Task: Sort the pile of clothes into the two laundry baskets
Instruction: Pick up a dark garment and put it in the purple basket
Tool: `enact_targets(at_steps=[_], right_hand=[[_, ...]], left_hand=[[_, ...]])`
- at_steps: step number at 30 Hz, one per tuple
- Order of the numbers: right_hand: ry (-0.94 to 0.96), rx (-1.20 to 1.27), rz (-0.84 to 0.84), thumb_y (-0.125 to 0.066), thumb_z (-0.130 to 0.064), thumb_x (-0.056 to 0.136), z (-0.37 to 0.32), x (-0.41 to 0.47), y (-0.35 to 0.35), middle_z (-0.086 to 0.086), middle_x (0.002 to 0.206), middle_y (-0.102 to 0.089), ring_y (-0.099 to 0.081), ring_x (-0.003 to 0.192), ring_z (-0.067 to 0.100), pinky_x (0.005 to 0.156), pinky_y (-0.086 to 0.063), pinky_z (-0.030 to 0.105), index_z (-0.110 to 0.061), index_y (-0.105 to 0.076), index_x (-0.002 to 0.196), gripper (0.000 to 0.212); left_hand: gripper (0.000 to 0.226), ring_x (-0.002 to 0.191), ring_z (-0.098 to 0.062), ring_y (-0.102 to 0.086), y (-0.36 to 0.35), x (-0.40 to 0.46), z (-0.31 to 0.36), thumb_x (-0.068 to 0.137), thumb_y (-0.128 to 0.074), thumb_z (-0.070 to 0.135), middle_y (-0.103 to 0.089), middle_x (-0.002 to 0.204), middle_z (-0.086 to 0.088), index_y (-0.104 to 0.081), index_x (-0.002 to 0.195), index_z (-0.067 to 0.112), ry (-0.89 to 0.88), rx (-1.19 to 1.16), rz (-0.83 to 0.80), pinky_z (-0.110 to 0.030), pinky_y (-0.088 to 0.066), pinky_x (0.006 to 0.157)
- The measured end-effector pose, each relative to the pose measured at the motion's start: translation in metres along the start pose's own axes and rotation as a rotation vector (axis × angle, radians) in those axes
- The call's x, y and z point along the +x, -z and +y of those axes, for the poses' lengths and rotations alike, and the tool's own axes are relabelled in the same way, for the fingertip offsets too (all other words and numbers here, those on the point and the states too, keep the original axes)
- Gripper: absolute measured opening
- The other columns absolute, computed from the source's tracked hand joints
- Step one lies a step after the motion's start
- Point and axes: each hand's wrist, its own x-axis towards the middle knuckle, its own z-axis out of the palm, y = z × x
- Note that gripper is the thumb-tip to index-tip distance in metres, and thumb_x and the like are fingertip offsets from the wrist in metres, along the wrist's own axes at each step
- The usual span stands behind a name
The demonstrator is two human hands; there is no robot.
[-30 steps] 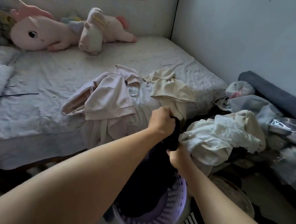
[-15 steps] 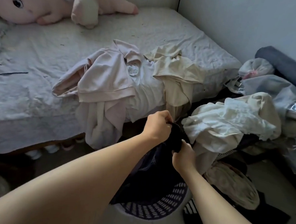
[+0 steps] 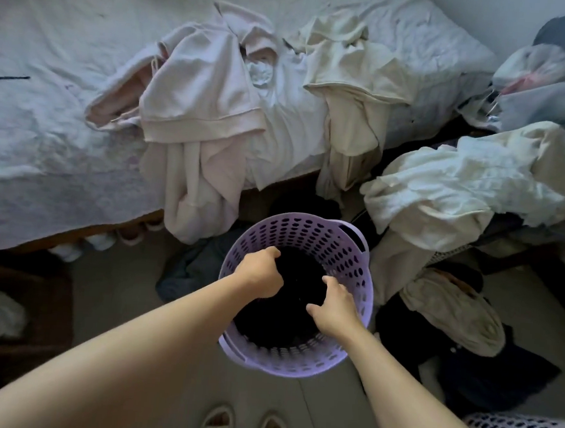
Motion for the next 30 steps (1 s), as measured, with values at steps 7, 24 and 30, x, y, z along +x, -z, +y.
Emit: enact_targets(at_steps=[7,24,30], right_hand=[[-0.015,-0.01,0.008,-0.058,-0.019,0.092,0.019,-0.002,-0.017,0.008,0.153,-0.023,-0.025,0.14,0.029,0.112,-0.029,0.04,-0.016,-0.018,0.149,0.069],[-0.025,-0.293,-0.051,-0.056,-0.015,0.088,0.145,0.056,-0.1,0.005,0.151,-0.026,-0.024,0.14,0.027,0.115,-0.022,0.031,-0.013,-0.016,0.15,0.074],[-0.02,-0.493,-0.101,-0.049,-0.005,0.088,0.171,0.085,-0.152,0.0,0.159,-0.01,-0.007,0.147,0.024,0.12,-0.01,0.041,-0.023,-0.013,0.151,0.075]], left_hand=[[0.062,0.081,-0.018,-0.058,-0.029,-0.001,-0.014,0.093,-0.055,0.013,-0.057,0.124,-0.008,-0.027,0.148,0.021,-0.004,-0.011,-0.052,-0.024,-0.045,0.061],[0.07,0.126,-0.025,-0.046,-0.169,0.067,-0.084,0.088,-0.056,0.018,-0.04,0.143,-0.001,-0.023,0.149,0.027,0.012,0.27,-0.197,-0.041,-0.037,0.104],[0.074,0.128,-0.024,-0.045,-0.213,0.103,-0.121,0.087,-0.06,0.025,-0.04,0.144,-0.001,-0.021,0.149,0.025,-0.06,0.478,-0.279,-0.04,-0.031,0.105]])
